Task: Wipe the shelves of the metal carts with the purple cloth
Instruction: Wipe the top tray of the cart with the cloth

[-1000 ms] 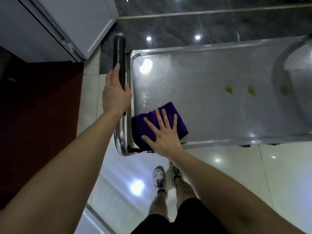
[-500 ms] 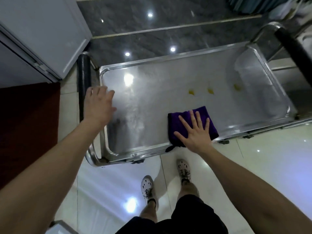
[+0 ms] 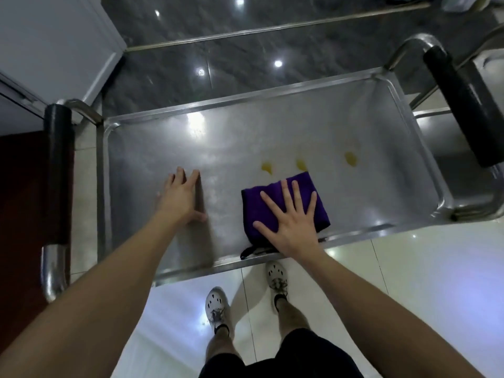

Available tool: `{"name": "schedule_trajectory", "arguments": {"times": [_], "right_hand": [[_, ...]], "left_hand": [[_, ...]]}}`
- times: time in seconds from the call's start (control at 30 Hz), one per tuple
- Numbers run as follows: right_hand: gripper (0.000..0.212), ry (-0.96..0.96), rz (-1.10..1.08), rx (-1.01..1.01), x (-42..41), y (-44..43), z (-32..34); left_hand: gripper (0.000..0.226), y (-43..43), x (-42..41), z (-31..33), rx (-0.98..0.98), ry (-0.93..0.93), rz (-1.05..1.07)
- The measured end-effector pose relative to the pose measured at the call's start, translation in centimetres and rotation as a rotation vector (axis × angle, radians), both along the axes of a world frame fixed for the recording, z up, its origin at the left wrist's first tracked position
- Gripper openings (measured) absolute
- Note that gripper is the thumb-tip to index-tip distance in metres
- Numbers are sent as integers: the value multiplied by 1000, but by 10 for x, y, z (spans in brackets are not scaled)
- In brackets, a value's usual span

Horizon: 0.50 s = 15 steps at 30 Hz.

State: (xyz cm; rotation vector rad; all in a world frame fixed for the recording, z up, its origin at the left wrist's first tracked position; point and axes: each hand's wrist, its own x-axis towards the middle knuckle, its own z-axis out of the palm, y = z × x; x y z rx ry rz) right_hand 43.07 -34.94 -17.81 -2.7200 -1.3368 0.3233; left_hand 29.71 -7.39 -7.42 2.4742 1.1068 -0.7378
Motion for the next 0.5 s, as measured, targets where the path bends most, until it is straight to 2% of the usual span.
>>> {"name": "schedule_trajectory", "arguments": {"times": [0.13, 0.3, 0.5], "right_hand": [[87, -35, 7, 15, 59, 38, 1], [88, -28, -31, 20, 124, 137, 0], [92, -15, -50, -7, 132, 255, 5]], "left_hand": [[147, -1, 2, -3, 21, 43, -4], [145, 0, 4, -4, 31, 74, 10], [144, 5, 1, -13, 54, 75, 18]]}}
